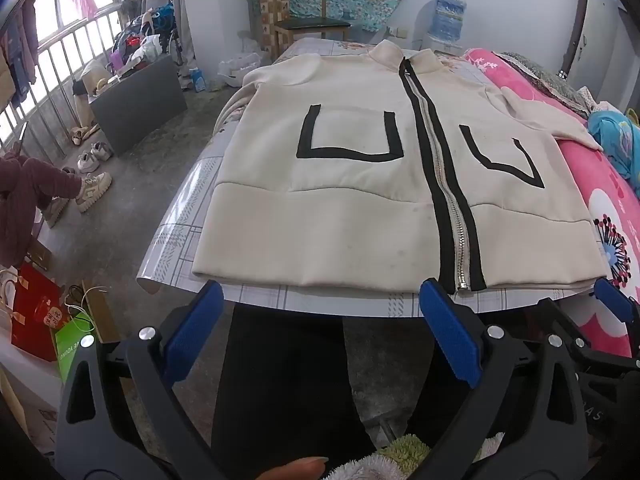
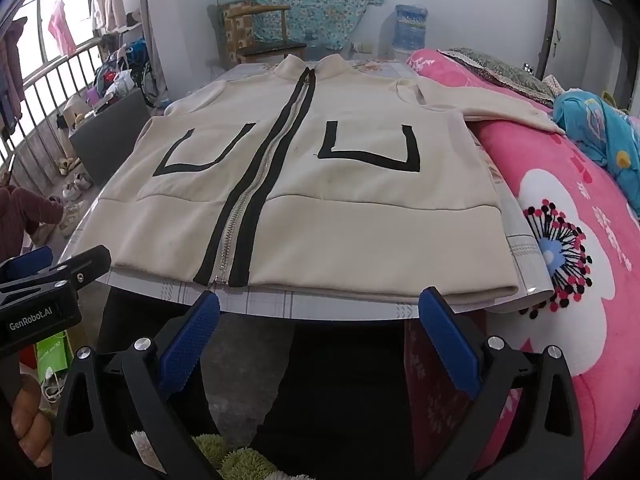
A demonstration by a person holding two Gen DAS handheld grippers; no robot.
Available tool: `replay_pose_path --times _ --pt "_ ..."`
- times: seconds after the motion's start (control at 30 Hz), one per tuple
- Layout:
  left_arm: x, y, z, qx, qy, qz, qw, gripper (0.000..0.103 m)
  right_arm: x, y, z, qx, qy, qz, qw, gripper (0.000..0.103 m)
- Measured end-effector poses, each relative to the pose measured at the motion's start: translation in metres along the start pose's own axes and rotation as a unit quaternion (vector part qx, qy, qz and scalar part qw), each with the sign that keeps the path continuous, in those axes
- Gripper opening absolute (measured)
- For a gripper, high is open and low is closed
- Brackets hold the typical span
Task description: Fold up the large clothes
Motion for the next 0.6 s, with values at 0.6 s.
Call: replay_pose_path --times 0.6 --pt "-0.0005 0.0022 0.0008 0.0 0.003 -0.003 1.0 0.095 -0.0005 -0.0005 -0.0031 0.001 0.005 -0.001 1.0 0.097"
Point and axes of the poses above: each gripper's, at about its wrist camera, not at the fingertips, and x roughly against the way its jaws point, z to its right, y to its underside, the point moved 6 cm from there along -x, roughly the way its jaws point, and after that the axes turned 4 degrees about z, right-handed, at the moved point
